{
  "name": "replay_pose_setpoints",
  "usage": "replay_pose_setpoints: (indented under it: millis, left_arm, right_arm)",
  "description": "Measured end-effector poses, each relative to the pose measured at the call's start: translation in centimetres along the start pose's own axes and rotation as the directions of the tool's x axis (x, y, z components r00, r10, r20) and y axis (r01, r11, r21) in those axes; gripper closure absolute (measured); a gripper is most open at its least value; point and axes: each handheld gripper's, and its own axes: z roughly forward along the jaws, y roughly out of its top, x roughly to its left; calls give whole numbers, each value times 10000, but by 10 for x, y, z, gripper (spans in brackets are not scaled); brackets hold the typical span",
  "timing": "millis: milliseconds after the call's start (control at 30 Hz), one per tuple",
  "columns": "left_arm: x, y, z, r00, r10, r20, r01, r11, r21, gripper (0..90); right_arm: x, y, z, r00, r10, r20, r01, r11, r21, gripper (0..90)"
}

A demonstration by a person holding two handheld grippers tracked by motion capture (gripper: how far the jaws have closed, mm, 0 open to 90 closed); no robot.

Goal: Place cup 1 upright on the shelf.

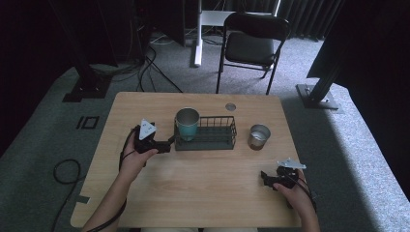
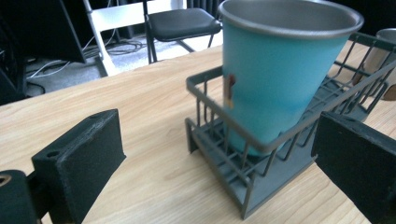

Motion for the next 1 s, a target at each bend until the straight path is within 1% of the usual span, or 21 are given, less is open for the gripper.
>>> replay_pose_setpoints:
  millis: [400, 633, 767, 933, 1000]
  left_arm:
    - [13, -20, -13, 9995, -145, -281, 154, 9994, 299, 30]
    - [23, -35, -22, 9984, -329, -454, 352, 9981, 508, 30]
    - [28, -42, -27, 9967, -546, -600, 579, 9967, 560, 30]
    - [32, -51, -33, 9953, -670, -705, 719, 9950, 695, 30]
    - [34, -55, -36, 9941, -775, -765, 835, 9934, 783, 30]
  right_arm:
    - [0, 0, 0, 10000, -7, -1, 7, 10000, -5, 116]
    - [0, 0, 0, 10000, -4, 1, 4, 10000, -2, 116]
    - [0, 0, 0, 10000, -5, 1, 5, 10000, -3, 116]
    - [0, 0, 0, 10000, -7, 1, 7, 10000, -3, 116]
    - [0, 0, 0, 10000, -7, 1, 7, 10000, -4, 116]
